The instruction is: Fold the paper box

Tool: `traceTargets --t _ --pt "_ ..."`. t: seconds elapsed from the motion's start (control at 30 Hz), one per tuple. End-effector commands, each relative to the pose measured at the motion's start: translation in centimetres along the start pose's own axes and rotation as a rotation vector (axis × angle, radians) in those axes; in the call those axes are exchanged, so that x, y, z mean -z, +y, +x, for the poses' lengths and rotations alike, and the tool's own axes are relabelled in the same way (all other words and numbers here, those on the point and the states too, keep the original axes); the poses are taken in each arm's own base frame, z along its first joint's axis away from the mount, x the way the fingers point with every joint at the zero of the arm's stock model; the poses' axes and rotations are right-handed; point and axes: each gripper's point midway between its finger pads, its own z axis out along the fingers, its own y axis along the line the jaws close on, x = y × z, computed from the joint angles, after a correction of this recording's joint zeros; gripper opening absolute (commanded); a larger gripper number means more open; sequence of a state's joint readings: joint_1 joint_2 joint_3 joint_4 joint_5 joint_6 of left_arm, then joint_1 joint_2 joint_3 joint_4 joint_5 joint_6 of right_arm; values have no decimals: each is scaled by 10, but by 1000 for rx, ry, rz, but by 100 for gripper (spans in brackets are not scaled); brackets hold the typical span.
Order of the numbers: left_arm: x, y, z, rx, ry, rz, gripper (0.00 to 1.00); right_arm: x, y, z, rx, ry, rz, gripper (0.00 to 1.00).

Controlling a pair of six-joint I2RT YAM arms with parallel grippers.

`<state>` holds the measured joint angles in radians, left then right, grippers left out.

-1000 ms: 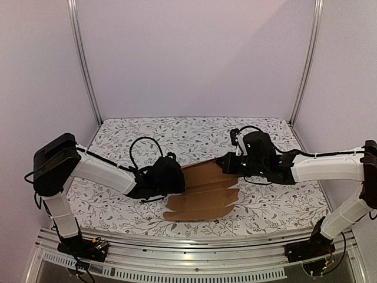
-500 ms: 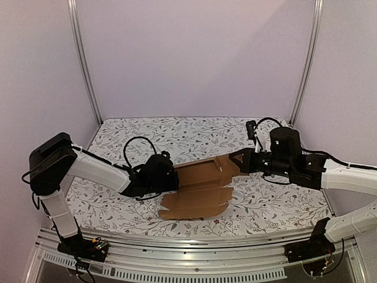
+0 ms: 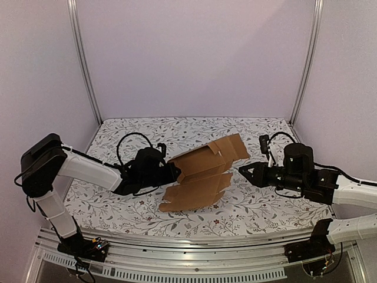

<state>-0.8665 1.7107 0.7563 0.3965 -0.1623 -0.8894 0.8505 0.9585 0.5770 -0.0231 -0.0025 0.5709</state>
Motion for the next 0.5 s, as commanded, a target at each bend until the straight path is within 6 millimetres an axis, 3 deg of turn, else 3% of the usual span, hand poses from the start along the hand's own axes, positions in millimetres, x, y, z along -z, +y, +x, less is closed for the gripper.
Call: traceTargets --t 0.0,0.13,0.47 --pt "7 -19 -13 34 -20 100 0 -3 3 -12 -86 -85 -28 27" --pt "11 -29 -18 39 -28 143 0 -12 7 -18 -162 -116 -56 35" --pt "15 -46 -23 32 -27 218 0 -20 20 -35 -223 -166 -114 36"
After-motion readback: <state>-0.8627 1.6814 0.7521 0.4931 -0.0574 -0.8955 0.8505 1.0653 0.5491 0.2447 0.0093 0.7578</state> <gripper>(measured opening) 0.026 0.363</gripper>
